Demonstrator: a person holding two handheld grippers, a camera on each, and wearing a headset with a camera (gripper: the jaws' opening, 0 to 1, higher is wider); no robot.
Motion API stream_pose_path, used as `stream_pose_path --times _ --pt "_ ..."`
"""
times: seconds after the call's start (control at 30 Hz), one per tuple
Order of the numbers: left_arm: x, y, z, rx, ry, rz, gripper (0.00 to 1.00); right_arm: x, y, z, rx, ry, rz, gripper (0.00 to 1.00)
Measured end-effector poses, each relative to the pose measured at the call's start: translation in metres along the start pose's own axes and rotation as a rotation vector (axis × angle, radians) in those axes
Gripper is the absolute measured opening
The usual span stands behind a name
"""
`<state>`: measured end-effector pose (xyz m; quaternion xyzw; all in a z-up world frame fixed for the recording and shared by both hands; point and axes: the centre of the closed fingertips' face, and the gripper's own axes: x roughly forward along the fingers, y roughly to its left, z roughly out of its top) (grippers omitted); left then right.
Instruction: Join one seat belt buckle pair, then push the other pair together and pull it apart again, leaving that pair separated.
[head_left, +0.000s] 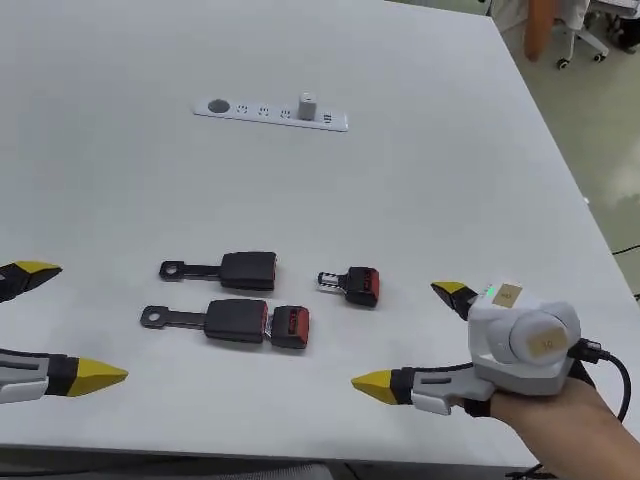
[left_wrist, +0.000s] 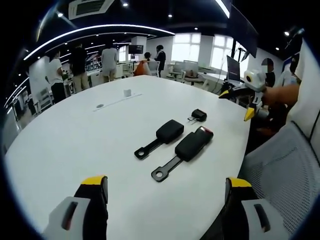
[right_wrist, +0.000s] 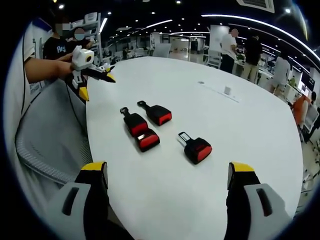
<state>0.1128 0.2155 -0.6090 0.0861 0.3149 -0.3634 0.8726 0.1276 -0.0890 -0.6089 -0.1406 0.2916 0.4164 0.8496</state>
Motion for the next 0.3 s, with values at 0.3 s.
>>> stream_pose_path --times 0.3 --pt "-0.0001 0.0004 0.0033 0.02 -0.005 0.001 1.0 -0.0013 -0.0006 0.0011 0.006 -0.007 -0.007 1.0"
